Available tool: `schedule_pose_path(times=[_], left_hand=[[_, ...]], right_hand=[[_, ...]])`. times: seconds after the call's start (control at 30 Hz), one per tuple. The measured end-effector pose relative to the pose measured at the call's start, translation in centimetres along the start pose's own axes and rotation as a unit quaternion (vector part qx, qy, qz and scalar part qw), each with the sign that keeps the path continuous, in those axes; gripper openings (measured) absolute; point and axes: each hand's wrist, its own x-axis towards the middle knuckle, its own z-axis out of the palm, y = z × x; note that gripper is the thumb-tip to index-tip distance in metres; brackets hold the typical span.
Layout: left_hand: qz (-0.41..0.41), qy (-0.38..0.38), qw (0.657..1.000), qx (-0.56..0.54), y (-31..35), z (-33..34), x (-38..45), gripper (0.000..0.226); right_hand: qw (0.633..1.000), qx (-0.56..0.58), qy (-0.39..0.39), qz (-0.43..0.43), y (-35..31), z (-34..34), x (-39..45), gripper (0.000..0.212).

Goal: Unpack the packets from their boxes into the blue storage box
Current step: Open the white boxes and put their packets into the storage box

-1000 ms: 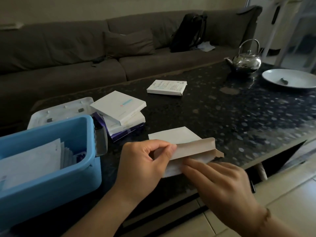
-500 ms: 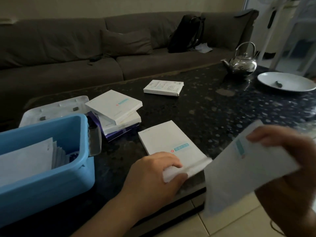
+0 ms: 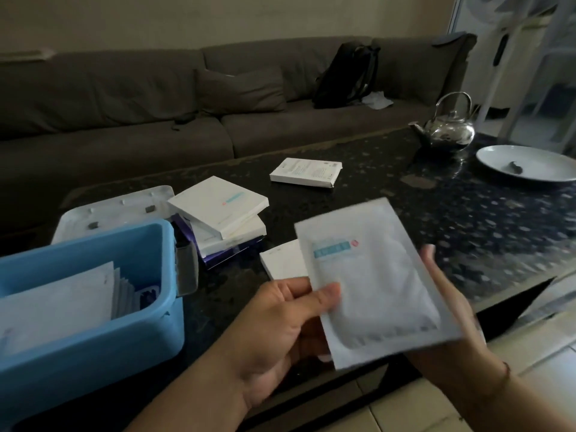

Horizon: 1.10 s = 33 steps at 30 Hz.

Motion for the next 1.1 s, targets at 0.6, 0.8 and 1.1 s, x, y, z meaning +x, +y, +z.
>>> schedule_pose_path(times=[0.6, 0.8, 1.1], left_hand=[[0.171, 0.209, 0.951, -0.152, 8.2, -6.3, -4.8, 0.021], [0.208, 0.178, 0.958, -0.083, 9.5, -10.7, -8.9, 0.028], [0.309, 0.399, 0.863, 0.013, 10.7, -21.1, -15.4, 0.024]], right_hand=[[0.946, -0.25, -0.203, 0.041, -7.6, 15.3, -1.3, 0.044], [0.923, -0.293, -0.246, 0.041, -6.8, 20.4, -2.4, 0.03], [0.849, -0.403, -0.326, 0.097, 0.2, 28.5, -2.4, 0.015]])
